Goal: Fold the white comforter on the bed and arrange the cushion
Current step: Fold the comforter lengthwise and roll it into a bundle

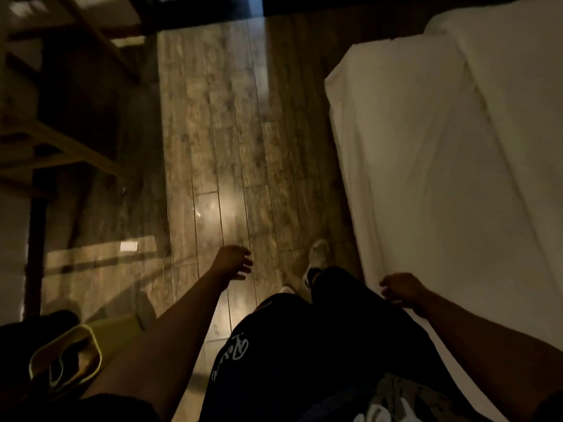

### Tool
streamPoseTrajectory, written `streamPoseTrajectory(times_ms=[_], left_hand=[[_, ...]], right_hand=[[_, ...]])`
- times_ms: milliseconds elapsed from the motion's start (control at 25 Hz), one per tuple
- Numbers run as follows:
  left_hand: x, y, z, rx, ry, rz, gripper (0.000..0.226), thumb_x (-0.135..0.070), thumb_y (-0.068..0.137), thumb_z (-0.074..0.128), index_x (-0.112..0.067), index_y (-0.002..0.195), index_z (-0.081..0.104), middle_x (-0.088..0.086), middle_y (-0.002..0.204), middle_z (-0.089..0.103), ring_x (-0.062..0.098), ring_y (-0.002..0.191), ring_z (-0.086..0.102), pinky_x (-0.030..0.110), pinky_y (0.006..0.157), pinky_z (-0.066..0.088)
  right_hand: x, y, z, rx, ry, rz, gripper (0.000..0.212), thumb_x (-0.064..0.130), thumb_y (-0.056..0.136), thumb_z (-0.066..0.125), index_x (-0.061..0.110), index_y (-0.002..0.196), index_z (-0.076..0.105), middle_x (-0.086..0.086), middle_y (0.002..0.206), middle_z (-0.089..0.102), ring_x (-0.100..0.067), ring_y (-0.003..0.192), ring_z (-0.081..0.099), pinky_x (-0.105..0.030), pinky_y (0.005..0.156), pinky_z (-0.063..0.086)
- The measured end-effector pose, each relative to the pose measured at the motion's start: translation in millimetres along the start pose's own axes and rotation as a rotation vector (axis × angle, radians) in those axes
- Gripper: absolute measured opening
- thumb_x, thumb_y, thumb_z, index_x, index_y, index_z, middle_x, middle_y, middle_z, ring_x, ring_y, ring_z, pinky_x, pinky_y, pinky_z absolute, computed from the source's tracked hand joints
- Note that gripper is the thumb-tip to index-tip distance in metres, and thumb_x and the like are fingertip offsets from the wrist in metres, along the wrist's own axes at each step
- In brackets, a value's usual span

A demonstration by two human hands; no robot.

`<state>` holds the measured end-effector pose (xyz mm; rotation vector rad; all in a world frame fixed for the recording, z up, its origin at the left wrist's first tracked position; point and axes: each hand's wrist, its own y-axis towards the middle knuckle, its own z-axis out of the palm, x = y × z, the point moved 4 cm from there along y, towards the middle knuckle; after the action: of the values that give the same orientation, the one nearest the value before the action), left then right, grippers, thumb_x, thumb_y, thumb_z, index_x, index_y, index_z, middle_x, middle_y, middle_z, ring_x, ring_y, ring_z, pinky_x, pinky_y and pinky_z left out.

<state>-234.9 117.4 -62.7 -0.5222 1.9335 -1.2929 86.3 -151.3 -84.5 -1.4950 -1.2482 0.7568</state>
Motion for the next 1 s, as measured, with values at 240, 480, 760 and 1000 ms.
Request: streamPoseTrajectory(times_ms=[240,480,760,1000], left_hand=[[-194,69,-1,-0.058,0.027,0.123,0.019,-0.011,0.099,0.051,-0.001,0.107,0.065,0.024,0.098,0.071,0.036,0.085,0.069,0.043,0.074,0.057],[-255,109,-15,-0.087,0.269,-0.078,0.022,-0.012,0.098,0.051,0.002,0.108,0.064,0.018,0.089,0.066,0.027,0.074,0.060,0.032,0.064,0.046],[-316,159,-50,-0.062,0.302,-0.278,0.017,-0.012,0.095,0.052,0.000,0.090,0.063,0.017,0.084,0.060,0.025,0.065,0.055,0.029,0.061,0.042],[-490,240,-83,-0.016,0.173,-0.220,0.021,-0.016,0.095,0.053,0.001,0.104,0.060,0.020,0.093,0.064,0.032,0.077,0.060,0.033,0.068,0.048]], right_hand=[[106,59,-43,0.054,0.020,0.020,0.012,0.002,0.094,0.059,-0.003,0.102,0.065,-0.014,0.080,0.062,-0.026,0.065,0.057,-0.030,0.058,0.048],[315,79,-61,0.106,0.080,-0.154,0.019,0.012,0.095,0.058,-0.004,0.106,0.063,-0.017,0.081,0.063,-0.026,0.067,0.059,-0.033,0.061,0.050],[579,80,-72,0.117,0.101,-0.493,0.020,0.023,0.097,0.056,0.005,0.098,0.065,-0.010,0.082,0.066,-0.022,0.071,0.063,-0.037,0.074,0.054],[683,114,-96,0.031,0.142,-0.380,0.023,0.022,0.098,0.053,0.003,0.108,0.063,-0.013,0.090,0.065,-0.022,0.074,0.062,-0.031,0.066,0.051]])
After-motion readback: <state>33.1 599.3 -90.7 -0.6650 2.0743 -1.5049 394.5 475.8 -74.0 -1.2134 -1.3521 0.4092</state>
